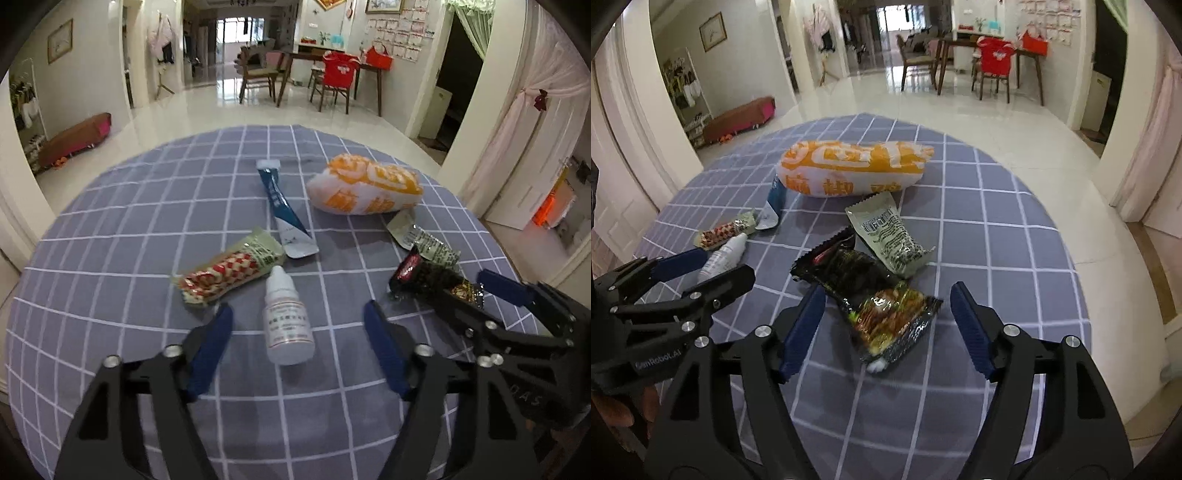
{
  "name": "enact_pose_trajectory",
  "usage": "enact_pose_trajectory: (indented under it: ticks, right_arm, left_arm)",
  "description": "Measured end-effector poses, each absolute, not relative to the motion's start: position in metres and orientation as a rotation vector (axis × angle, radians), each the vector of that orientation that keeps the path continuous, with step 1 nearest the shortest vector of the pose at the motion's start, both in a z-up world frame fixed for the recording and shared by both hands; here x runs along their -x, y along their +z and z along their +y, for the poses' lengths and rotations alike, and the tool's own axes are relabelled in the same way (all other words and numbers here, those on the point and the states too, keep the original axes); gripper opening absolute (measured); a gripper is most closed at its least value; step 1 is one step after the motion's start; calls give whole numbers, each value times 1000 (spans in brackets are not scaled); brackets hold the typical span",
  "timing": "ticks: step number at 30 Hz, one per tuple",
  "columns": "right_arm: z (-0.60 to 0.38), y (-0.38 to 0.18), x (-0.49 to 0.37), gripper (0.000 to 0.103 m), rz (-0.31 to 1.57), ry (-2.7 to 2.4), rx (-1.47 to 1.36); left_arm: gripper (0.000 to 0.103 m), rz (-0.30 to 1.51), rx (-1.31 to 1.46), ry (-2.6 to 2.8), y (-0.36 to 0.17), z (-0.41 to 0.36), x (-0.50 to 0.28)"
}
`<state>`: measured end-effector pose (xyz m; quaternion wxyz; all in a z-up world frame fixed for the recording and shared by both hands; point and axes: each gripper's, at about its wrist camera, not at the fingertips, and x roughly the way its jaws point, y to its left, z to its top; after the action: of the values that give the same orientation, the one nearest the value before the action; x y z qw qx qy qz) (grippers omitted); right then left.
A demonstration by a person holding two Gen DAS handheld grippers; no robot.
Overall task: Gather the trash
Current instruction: 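Grasp the white bottle with the left tool while the right grasps the black snack bag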
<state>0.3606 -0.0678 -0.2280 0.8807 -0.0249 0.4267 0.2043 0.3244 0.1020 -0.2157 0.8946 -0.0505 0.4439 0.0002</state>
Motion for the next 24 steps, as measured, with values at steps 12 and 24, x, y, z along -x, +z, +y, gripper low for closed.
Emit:
enact_pose_trajectory:
  ticks: [12, 24]
  right_arm:
    - [-56, -231, -342, 33, 888, 423, 157]
    - [-111, -199, -270, 29, 819, 491, -80]
  left_arm:
    - [25, 899, 88, -18, -209, 90, -307]
    - [24, 824, 117, -132, -166, 60, -242]
